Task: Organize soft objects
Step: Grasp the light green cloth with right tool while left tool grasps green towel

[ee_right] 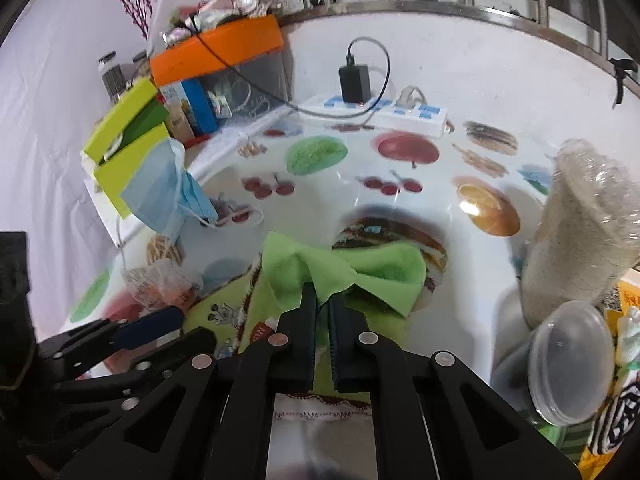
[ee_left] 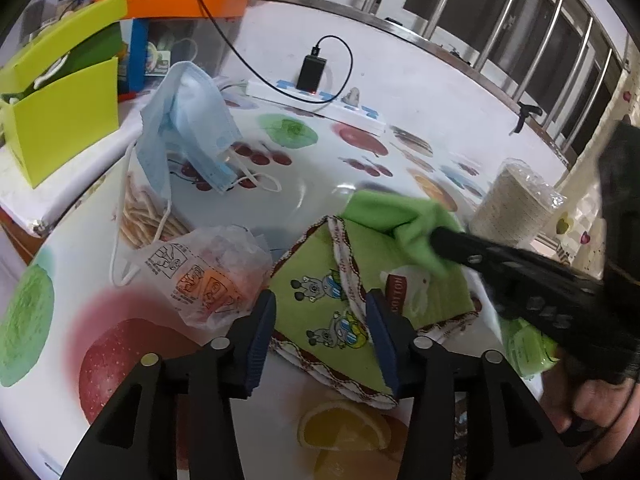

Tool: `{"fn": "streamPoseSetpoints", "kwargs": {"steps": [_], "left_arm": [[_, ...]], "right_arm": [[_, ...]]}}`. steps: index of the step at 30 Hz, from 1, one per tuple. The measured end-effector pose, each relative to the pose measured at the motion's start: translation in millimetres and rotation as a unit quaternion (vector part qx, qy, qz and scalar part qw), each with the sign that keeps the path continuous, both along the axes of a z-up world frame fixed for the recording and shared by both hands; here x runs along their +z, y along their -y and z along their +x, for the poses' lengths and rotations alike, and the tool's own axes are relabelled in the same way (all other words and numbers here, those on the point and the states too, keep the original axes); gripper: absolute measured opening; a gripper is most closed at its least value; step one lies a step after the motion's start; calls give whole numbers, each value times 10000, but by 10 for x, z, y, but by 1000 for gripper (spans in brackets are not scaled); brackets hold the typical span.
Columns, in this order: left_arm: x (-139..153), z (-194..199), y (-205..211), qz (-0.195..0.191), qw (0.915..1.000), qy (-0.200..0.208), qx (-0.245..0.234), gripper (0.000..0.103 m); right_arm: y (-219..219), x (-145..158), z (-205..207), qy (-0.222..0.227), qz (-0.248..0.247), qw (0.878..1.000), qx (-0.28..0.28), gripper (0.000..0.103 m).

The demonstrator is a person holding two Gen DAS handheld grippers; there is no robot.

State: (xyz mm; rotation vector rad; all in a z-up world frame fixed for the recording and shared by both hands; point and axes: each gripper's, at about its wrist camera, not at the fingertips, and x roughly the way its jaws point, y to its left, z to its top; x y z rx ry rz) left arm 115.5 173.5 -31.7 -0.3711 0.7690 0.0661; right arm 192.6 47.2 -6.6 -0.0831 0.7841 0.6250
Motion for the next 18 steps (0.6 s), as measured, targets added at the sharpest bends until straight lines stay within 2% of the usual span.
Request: {"fn": "streamPoseSetpoints", "kwargs": {"steps": [5,13,17,18], "left_arm": [[-46,80,22,102,9999,-135,-15,55],[-81,221,190,298,9989,-246,-247,71],[-100,296,320,621,9969,-334,-360,71],[-106,314,359,756,9957,-389,-366,67]], "right_arm": [[129,152,-93,163,114,9997,-118,6],[255,216,-160,186,209,9995,-174,6],[300,235,-169,186,260,9993,-193,6],[313,243,-172,193,276,9992,-198,6]]}}
